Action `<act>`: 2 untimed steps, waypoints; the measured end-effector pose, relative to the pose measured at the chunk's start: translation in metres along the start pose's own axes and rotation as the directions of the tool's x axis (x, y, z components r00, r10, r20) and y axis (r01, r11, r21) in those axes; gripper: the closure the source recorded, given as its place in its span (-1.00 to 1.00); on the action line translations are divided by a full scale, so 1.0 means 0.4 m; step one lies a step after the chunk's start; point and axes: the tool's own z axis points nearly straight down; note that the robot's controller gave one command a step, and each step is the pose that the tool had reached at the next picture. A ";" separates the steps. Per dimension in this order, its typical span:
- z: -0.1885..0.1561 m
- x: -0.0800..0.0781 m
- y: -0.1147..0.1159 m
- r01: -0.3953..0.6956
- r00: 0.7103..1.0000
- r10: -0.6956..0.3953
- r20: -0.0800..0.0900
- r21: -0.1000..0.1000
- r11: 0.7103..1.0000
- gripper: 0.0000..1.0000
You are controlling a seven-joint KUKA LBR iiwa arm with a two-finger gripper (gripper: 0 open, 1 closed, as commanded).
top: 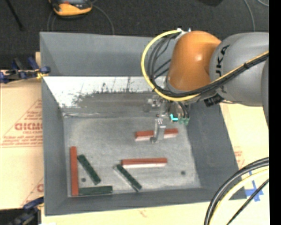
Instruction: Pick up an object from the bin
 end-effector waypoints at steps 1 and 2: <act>-0.011 -0.004 0.000 0.000 1.000 0.000 0.008 0.000 1.000 -1.00; 0.151 -0.017 -0.097 -0.036 0.999 0.036 0.013 -0.001 0.999 -1.00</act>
Offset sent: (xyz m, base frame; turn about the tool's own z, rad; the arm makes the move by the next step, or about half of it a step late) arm 0.0063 -0.0617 -0.1021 0.0535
